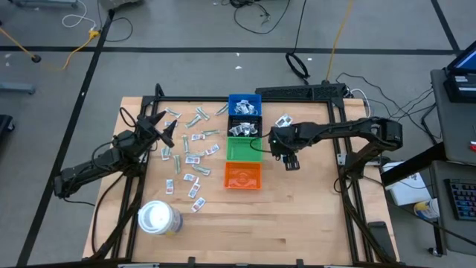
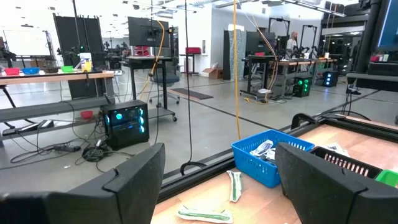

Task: Pick & Place First Aid Supplies
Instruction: Put the black towelette pack into the black bin

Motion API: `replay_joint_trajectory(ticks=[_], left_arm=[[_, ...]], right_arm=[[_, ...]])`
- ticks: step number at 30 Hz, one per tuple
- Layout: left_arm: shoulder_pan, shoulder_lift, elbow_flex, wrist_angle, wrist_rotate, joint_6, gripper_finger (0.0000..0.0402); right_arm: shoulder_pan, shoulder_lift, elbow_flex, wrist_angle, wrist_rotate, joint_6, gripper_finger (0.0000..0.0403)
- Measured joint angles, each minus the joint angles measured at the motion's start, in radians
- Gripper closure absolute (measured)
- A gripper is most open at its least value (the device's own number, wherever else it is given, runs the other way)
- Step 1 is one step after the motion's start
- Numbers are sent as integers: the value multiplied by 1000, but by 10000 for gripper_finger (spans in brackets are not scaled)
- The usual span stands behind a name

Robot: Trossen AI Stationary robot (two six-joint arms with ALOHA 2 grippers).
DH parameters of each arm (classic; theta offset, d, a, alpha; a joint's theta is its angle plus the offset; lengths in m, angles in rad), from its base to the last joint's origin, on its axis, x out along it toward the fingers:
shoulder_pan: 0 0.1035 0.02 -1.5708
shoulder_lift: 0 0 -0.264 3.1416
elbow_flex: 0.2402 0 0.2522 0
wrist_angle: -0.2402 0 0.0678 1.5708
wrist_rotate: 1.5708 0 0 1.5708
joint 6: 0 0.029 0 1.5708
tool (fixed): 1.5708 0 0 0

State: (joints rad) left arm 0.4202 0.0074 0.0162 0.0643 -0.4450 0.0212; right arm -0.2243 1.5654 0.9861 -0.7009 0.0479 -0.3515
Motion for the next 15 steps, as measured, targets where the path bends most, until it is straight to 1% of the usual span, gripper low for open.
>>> replay_joint_trajectory(ticks=[5,10,13,15], left_arm=[[0,0,0,0,0,0,96],[0,0,0,0,0,0,96],[0,0,0,0,0,0,96],[0,0,0,0,0,0,96]], right_arm=[[10,21,-51,84,1,23,192],[8,69,-70,106,1,25,199],[7,80,-71,119,-2,13,209],[8,81,-71,122,-3,-2,225]])
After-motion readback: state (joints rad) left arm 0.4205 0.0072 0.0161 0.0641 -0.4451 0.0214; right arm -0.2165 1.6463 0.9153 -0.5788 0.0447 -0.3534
